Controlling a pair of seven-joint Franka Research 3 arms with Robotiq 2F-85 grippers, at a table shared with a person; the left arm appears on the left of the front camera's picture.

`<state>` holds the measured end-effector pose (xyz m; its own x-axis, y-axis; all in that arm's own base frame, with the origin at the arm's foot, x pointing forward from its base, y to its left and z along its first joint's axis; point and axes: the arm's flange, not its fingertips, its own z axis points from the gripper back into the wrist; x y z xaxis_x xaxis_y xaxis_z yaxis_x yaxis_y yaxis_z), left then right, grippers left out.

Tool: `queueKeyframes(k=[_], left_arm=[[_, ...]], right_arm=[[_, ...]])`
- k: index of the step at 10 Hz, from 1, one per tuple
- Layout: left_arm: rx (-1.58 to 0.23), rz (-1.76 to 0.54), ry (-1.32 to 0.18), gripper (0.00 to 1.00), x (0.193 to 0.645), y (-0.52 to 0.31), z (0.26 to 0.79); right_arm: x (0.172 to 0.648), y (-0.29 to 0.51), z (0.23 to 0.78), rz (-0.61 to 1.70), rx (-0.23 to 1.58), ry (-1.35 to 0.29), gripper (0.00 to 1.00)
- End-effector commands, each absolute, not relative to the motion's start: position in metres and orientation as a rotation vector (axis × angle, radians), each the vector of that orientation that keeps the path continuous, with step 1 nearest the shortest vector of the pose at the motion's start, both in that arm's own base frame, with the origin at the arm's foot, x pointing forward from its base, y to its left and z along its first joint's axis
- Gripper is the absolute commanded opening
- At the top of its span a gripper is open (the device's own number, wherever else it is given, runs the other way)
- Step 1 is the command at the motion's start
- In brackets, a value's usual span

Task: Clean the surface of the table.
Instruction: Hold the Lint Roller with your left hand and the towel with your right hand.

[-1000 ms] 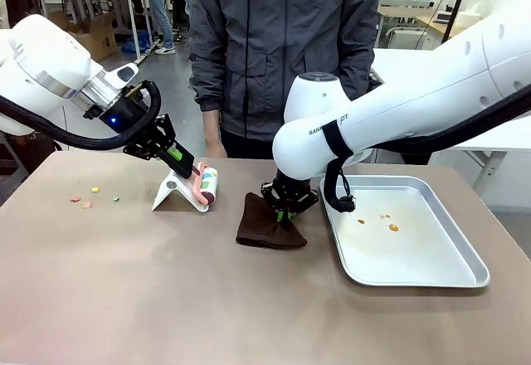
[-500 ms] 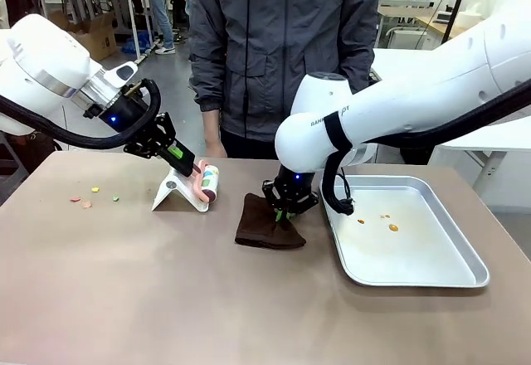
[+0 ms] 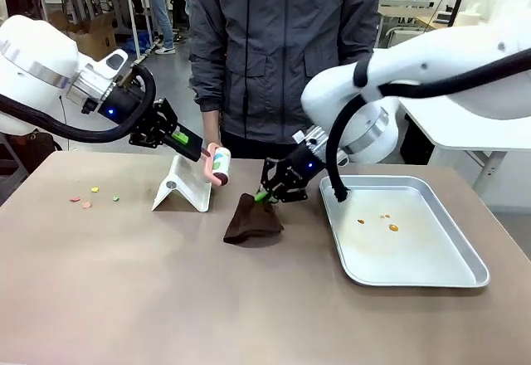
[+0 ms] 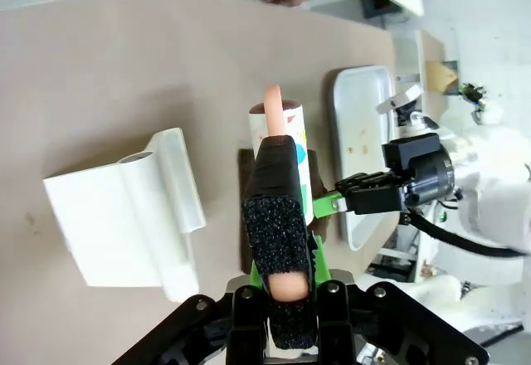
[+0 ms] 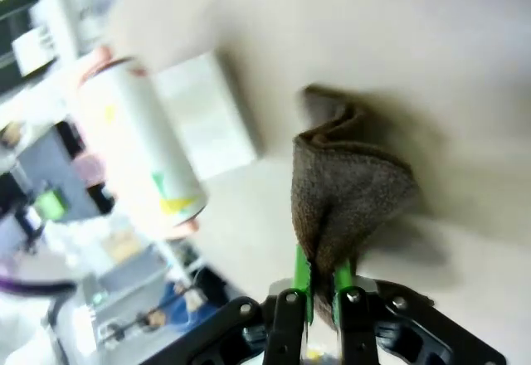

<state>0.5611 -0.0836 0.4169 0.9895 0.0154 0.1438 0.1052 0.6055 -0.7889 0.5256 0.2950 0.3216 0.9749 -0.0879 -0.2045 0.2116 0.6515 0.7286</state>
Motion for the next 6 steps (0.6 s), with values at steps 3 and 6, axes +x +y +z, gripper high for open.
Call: queueKeyframes(k=[3,6], left_arm=[[-1.142,-0.065,-0.112,0.00,0.528,-0.039,0.435],[-1.236,-0.111,-0.169,0.00,0.486,0.018,0.451]], right_arm=[[0.489,0.229,0.333,-0.026,1.300,0.262,0.00],[0.449,0.178,0.364,-0.140,1.428,0.181,0.00]])
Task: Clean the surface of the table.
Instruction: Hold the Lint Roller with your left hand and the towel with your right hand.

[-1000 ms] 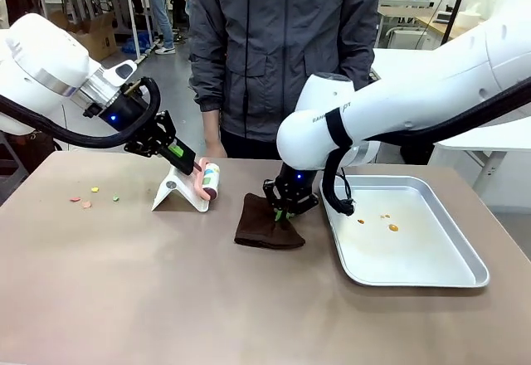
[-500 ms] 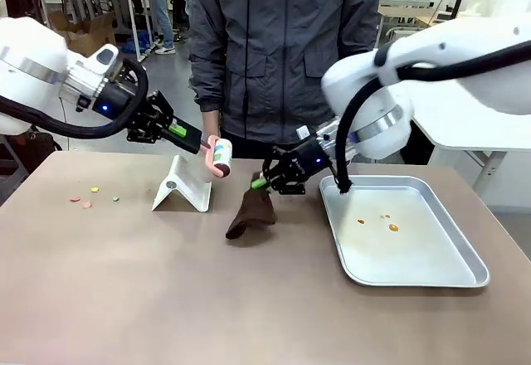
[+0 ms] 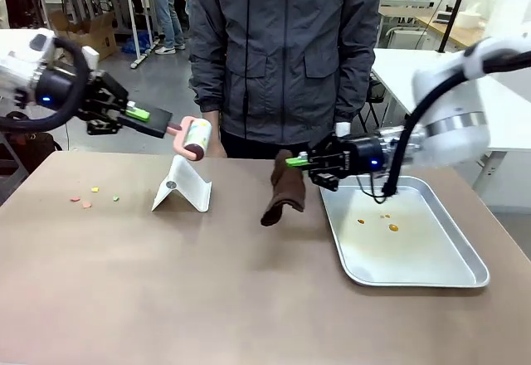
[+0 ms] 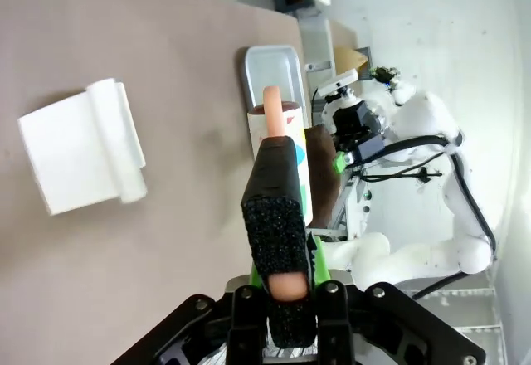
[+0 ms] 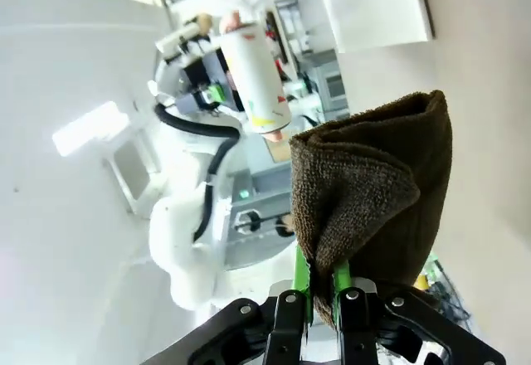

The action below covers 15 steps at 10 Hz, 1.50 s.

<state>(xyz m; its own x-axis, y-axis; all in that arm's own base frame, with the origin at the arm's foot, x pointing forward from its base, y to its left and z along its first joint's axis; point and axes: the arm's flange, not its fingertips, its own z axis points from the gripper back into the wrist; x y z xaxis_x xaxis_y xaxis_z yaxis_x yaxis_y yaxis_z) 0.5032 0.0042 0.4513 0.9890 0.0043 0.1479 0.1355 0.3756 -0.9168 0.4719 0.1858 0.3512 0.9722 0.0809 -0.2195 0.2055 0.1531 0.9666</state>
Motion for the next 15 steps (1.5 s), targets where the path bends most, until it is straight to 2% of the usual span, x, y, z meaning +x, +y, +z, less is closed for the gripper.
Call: queueKeyframes(k=[1,4,6,8,10,11,15], left_arm=[[-1.271,-0.134,-0.170,0.00,0.471,0.040,0.454],[-1.373,-0.172,-0.170,0.00,0.421,0.111,0.453],[-1.417,-0.098,-0.221,0.00,0.390,0.131,0.437],[-1.420,0.007,-0.287,0.00,0.367,0.149,0.419],[-1.400,0.003,-0.296,0.00,0.349,0.171,0.407],[-1.409,0.048,-0.328,0.00,0.341,0.192,0.402],[-1.437,0.164,-0.349,0.00,0.327,0.258,0.377]], right_arm=[[0.435,0.158,0.374,-0.162,1.418,0.143,0.00],[0.384,0.088,0.397,-0.277,1.391,-0.046,0.00],[0.361,0.034,0.396,-0.376,1.435,-0.088,0.00],[0.347,-0.030,0.383,-0.421,1.507,-0.109,0.00],[0.329,-0.092,0.368,-0.431,1.592,-0.120,0.00],[0.319,-0.122,0.352,-0.448,1.560,-0.132,0.00],[0.284,-0.173,0.302,-0.468,1.680,-0.223,0.00]])
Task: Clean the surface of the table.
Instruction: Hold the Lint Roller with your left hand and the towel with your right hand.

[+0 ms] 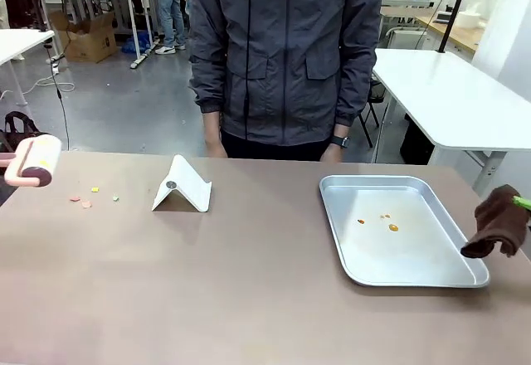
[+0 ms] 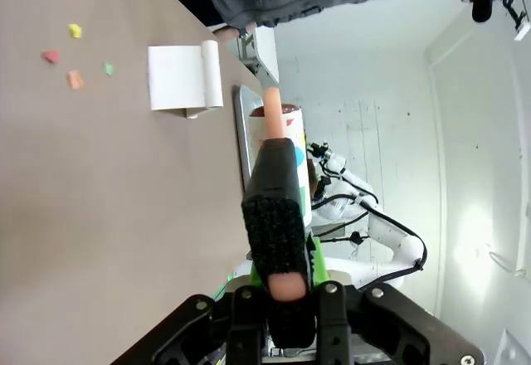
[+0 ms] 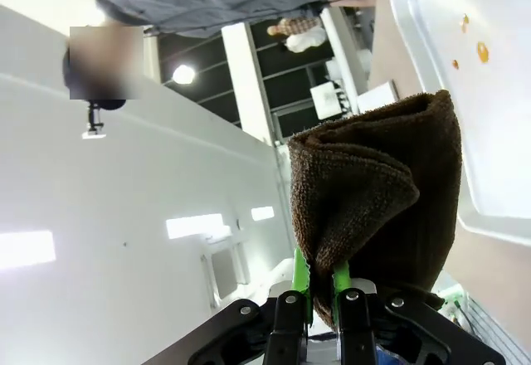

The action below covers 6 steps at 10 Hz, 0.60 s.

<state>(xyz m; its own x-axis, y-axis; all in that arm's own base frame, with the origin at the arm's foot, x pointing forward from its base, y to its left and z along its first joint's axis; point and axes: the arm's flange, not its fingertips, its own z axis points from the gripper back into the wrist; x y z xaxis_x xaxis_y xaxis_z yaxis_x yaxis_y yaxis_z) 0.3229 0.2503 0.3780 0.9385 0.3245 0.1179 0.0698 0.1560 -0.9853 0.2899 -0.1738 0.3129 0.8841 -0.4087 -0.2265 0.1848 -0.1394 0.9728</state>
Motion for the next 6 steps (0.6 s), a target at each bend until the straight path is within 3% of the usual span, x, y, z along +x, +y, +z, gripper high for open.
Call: queueKeyframes(k=[1,6], left_arm=[[-1.452,0.169,-0.345,0.00,0.3278,0.2647,0.3723],[-1.417,0.204,-0.332,0.00,0.3225,0.2600,0.3721]], right_arm=[[0.2794,-0.1742,0.2958,-0.450,1.702,-0.248,0.00],[0.2843,-0.1777,0.3025,-0.508,1.658,-0.204,0.00]])
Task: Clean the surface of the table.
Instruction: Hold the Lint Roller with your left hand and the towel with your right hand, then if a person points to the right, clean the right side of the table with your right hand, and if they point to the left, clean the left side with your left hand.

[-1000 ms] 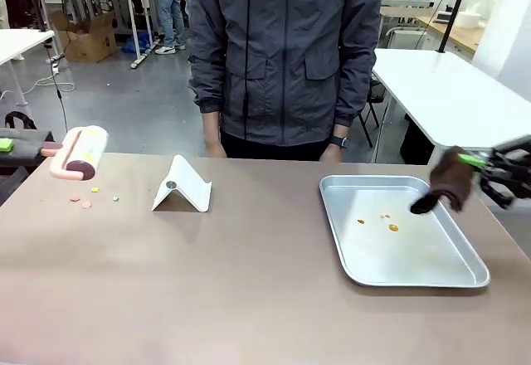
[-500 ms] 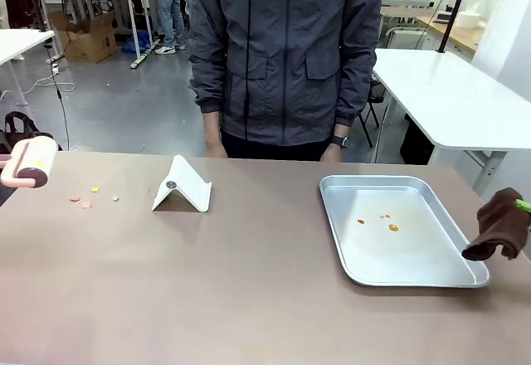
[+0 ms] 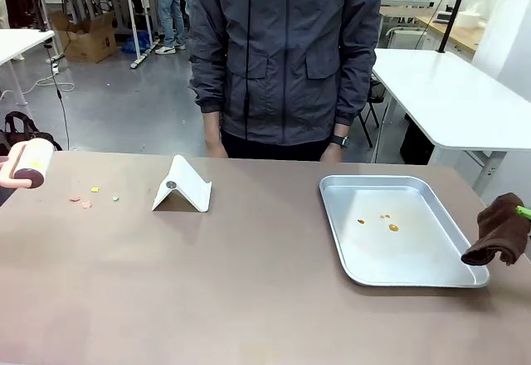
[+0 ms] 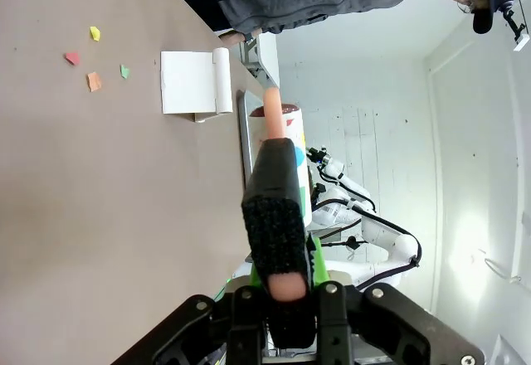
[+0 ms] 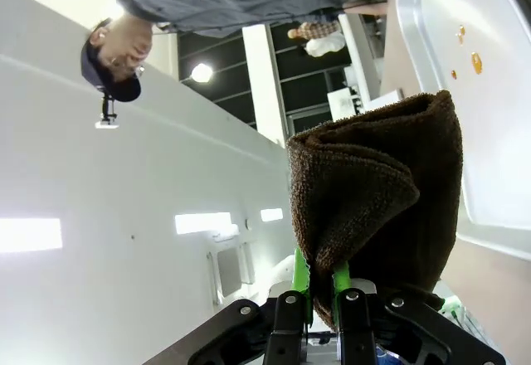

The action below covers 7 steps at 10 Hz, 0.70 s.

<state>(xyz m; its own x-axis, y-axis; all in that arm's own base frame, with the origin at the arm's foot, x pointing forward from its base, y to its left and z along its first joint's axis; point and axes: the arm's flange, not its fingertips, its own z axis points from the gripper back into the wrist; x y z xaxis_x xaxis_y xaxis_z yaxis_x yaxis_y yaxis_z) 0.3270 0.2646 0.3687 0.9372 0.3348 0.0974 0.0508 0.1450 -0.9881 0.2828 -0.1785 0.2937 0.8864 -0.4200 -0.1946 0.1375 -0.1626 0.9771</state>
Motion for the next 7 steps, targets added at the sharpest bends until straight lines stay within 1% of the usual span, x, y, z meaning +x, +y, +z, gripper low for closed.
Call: queueKeyframes(k=[1,7], left_arm=[[-1.417,0.204,-0.332,0.00,0.3225,0.2600,0.3721],[-1.417,0.204,-0.332,0.00,0.3225,0.2600,0.3721]], right_arm=[[0.2843,-0.1777,0.3025,-0.508,1.658,-0.204,0.00],[0.2843,-0.1777,0.3025,-0.508,1.658,-0.204,0.00]])
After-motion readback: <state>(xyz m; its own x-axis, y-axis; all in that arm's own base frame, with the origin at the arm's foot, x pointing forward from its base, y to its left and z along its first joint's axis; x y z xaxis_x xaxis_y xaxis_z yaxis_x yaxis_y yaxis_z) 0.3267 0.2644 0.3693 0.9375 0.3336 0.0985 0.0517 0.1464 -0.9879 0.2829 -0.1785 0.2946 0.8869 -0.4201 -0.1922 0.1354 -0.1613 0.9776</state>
